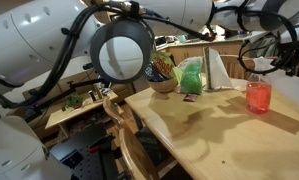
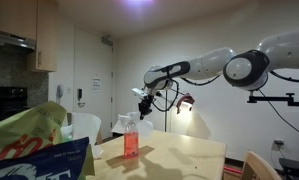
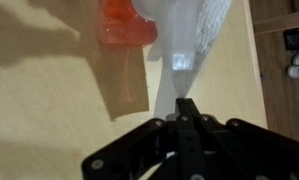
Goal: Move the piece of tissue at the right to the left
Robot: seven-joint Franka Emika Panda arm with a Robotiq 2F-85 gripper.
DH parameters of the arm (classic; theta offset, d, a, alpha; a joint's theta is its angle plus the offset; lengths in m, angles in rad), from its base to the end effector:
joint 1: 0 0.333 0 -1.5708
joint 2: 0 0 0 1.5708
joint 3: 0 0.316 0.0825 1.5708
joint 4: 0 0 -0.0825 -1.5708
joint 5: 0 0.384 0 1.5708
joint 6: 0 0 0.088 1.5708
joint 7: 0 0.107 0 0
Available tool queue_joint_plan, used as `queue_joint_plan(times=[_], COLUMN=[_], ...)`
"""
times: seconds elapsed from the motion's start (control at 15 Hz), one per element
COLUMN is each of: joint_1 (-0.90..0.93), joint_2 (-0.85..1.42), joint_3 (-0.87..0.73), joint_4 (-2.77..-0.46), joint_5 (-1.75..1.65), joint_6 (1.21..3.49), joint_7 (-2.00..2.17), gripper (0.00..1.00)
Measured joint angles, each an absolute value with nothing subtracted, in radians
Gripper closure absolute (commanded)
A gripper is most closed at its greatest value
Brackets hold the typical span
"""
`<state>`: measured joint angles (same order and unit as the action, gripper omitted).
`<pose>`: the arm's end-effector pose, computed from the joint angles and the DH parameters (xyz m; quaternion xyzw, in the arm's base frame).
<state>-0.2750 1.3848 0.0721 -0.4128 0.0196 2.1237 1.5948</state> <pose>0.8098 -0.2085 0.2319 -0.5831 0.7948 -0.1004 0.1349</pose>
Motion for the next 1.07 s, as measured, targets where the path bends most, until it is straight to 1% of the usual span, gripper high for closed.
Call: queue_joint_plan(times=[0.4, 0.73, 1.07], joint_1=[-0.266, -0.271, -0.271], joint_2=[1.411, 1.466, 1.470], joint_3=[0.024, 0.004, 0.005], joint_4=[-0.426, -0.417, -0.418], joint_5=[-0.016, -0.010, -0.013], joint_6=[2.014, 2.002, 2.005], joint_7=[1.589, 1.575, 1.554], gripper=[1.00, 1.00, 0.99])
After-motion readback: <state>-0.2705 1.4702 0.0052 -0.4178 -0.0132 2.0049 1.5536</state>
